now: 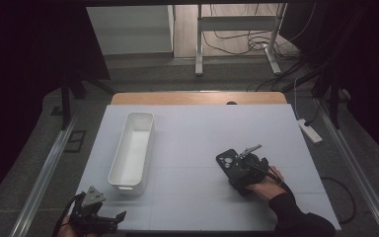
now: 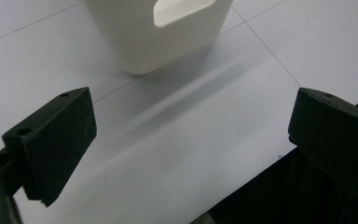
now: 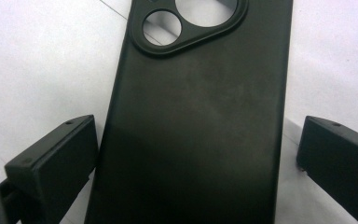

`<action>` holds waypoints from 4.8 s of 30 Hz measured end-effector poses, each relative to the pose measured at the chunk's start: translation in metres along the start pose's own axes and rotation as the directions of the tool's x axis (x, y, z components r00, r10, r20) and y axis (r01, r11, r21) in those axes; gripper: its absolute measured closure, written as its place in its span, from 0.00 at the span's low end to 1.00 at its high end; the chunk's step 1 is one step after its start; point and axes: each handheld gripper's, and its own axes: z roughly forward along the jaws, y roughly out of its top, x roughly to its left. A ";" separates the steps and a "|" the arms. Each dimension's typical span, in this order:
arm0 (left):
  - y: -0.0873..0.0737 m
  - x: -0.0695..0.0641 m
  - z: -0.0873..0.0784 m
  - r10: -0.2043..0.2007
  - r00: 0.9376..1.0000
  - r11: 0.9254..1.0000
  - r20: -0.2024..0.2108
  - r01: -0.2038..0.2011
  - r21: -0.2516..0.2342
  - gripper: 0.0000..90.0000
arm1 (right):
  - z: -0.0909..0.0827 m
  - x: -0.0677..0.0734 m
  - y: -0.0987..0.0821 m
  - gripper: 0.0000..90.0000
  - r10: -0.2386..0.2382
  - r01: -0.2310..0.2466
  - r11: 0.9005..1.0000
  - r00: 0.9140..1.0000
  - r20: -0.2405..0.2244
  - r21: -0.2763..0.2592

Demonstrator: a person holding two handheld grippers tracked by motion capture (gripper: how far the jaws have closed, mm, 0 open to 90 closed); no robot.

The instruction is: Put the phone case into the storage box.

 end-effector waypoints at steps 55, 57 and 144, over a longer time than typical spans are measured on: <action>0.007 -0.001 -0.018 0.044 0.986 0.984 0.162 -0.014 -0.178 0.00 | -0.038 -0.003 -0.002 0.17 -0.039 0.029 0.994 0.994 -0.102 -0.101; 0.010 -0.003 -0.021 0.059 0.982 0.980 0.178 -0.022 -0.198 0.00 | -0.041 -0.003 -0.003 0.17 -0.055 0.041 0.992 0.992 -0.114 -0.118; 0.144 -0.076 0.053 0.487 0.756 0.861 0.438 -0.332 -0.386 0.00 | -0.080 0.050 -0.019 0.17 -0.399 0.249 0.892 0.825 -0.400 -0.376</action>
